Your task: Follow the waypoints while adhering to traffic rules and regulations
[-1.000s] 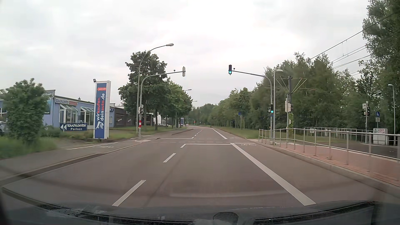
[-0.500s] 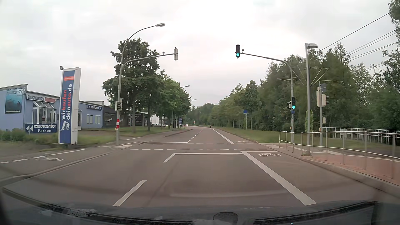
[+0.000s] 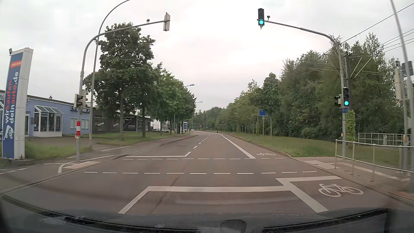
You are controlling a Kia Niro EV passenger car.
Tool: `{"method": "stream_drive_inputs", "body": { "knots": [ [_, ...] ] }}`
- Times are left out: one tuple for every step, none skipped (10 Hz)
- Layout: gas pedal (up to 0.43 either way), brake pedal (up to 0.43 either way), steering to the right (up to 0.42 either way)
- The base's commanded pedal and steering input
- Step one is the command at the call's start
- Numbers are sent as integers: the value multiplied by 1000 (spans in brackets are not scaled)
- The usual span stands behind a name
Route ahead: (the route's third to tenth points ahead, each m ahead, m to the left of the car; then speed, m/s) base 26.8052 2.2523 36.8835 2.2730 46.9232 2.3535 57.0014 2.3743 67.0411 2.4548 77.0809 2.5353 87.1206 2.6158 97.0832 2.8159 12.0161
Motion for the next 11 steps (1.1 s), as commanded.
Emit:
{"method": "stream_drive_inputs", "body": {
  "knots": [
    [87,0,2],
    [87,0,2],
    [87,0,2],
    [87,0,2],
    [87,0,2],
    [87,0,3],
    [87,0,5],
    [87,0,5],
    [87,0,5],
    [87,0,4],
    [87,0,4]
  ]
}}
